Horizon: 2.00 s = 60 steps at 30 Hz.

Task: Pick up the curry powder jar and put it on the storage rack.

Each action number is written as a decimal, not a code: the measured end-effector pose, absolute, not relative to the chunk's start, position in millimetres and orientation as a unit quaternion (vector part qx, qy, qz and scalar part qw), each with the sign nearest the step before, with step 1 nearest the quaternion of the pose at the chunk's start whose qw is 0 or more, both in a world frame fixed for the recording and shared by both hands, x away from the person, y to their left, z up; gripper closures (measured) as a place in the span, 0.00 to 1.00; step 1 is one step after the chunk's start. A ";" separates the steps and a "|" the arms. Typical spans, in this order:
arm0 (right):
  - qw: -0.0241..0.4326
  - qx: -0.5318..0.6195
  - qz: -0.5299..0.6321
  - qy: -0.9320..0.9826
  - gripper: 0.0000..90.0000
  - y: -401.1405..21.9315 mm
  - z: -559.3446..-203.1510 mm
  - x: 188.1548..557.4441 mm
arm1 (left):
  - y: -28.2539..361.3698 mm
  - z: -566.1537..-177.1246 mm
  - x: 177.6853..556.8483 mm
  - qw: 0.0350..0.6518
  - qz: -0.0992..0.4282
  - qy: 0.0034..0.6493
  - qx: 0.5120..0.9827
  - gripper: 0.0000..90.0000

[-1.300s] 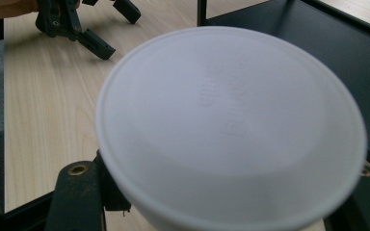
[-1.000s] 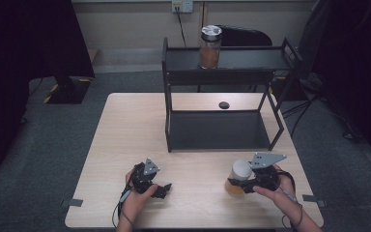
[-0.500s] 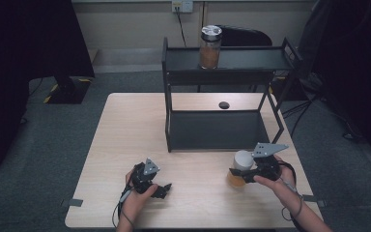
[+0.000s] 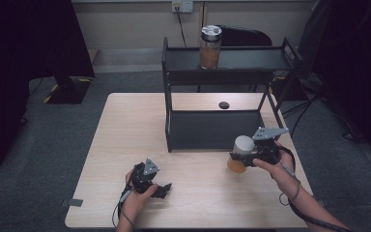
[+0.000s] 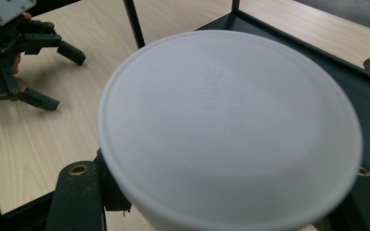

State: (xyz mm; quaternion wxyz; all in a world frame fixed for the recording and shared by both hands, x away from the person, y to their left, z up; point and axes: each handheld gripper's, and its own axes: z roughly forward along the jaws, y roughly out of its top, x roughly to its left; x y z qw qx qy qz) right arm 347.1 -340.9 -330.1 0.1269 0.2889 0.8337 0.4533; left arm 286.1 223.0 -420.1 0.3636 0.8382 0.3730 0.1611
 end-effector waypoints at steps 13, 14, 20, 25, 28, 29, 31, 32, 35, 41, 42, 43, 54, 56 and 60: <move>0.132 0.309 0.457 0.824 0.39 -340.8 -315.4 369.3 | 223.0 -420.1 286.1 0.364 0.161 0.373 0.838 0.00; 0.133 0.310 0.456 0.823 0.39 -341.0 -313.1 371.6 | 223.0 -420.1 286.1 0.364 0.161 0.373 0.838 0.00; 0.142 0.315 0.458 0.819 0.39 -342.6 -301.9 380.8 | 223.0 -420.1 286.1 0.364 0.161 0.373 0.838 0.00; 0.149 0.323 0.457 0.815 0.39 -344.5 -292.6 388.0 | 223.0 -420.1 286.1 0.364 0.161 0.373 0.838 0.00; 0.156 0.324 0.452 0.816 0.39 -344.4 -286.1 392.3 | 223.0 -420.1 286.1 0.364 0.161 0.373 0.838 0.00; 0.159 0.325 0.450 0.817 0.39 -344.1 -283.2 393.7 | 223.0 -420.1 286.1 0.364 0.161 0.373 0.838 0.00; 0.161 0.325 0.449 0.816 0.39 -344.5 -279.9 395.5 | 223.0 -420.1 286.1 0.364 0.161 0.373 0.838 0.00; 0.162 0.326 0.449 0.816 0.39 -345.0 -277.6 396.9 | 223.0 -420.1 286.1 0.364 0.161 0.373 0.838 0.00; 0.165 0.326 0.448 0.816 0.39 -345.8 -271.4 399.6 | 223.0 -420.1 286.1 0.364 0.161 0.373 0.838 0.00; 0.168 0.326 0.445 0.817 0.39 -346.9 -254.0 404.2 | 223.0 -420.1 286.1 0.363 0.161 0.373 0.838 0.00; 0.169 0.326 0.445 0.817 0.39 -346.9 -250.5 404.7 | 223.0 -420.0 286.1 0.363 0.161 0.373 0.838 0.00; 0.170 0.325 0.445 0.817 0.39 -346.9 -248.0 404.9 | 223.0 -420.0 286.2 0.363 0.161 0.373 0.839 0.00; 0.179 0.324 0.444 0.816 0.39 -347.5 -210.3 408.4 | 223.0 -420.1 286.1 0.364 0.161 0.373 0.838 0.00; 0.179 0.323 0.444 0.816 0.39 -347.0 -203.6 409.0 | 222.9 -420.2 286.0 0.364 0.161 0.374 0.838 0.00; 0.181 0.323 0.444 0.816 0.39 -346.1 -191.1 409.5 | 222.9 -420.3 286.0 0.364 0.161 0.374 0.838 0.00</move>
